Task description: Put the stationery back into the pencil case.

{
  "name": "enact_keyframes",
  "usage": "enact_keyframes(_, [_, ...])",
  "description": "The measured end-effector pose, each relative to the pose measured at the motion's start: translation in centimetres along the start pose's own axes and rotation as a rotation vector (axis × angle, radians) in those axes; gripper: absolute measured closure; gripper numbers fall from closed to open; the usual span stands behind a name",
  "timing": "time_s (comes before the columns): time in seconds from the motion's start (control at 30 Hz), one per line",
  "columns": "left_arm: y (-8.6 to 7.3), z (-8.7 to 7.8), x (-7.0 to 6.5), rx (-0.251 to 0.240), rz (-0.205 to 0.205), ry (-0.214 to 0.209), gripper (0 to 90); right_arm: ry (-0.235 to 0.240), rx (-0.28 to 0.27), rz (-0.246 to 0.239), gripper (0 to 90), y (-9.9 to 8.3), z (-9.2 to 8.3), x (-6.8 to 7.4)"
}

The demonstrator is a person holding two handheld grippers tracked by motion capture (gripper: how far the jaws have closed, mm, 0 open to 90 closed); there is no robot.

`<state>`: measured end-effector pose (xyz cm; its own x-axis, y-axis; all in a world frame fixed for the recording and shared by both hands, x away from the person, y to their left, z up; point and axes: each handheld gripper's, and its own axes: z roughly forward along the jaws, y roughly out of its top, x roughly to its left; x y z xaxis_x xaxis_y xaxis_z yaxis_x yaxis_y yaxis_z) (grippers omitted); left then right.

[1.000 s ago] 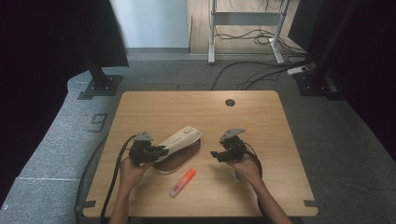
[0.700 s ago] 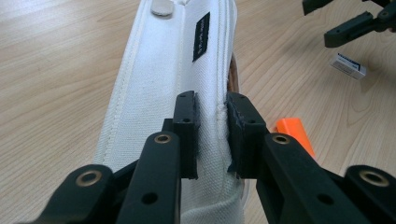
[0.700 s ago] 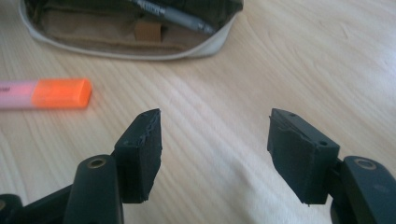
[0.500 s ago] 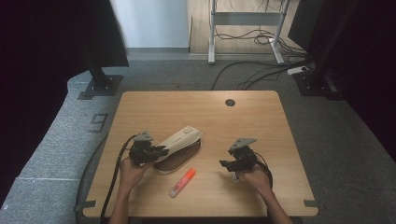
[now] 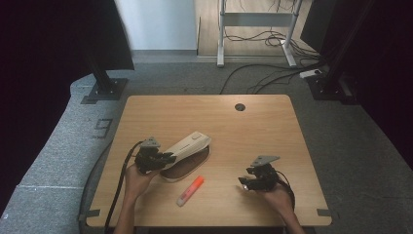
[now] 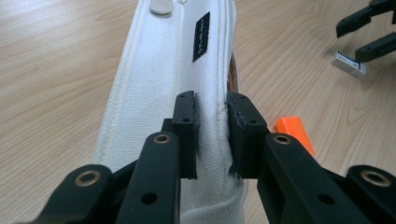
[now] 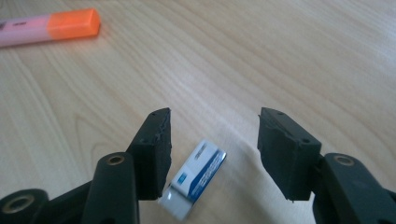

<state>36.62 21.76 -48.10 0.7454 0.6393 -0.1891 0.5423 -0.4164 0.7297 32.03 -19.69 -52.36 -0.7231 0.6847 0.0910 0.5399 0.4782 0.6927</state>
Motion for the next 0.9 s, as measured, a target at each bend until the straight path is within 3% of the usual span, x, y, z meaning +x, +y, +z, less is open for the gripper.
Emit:
enact_keyframes(0.37, [0.0, 0.1, -0.1, 0.002, 0.003, 0.0, 74.3, 0.0, 0.012, 0.017, 51.4, -2.1, -0.4, 0.6])
enact_keyframes(0.73, [0.0, 0.1, -0.1, 0.003, 0.004, 0.002, 74.3, -0.043, 0.021, -0.016, 70.6, -2.4, 0.1, 1.4])
enact_keyframes(0.9, [0.0, 0.1, -0.1, 0.002, 0.003, 0.004, 74.6, -0.042, 0.02, -0.017, 72.0, -2.4, 0.0, 1.3])
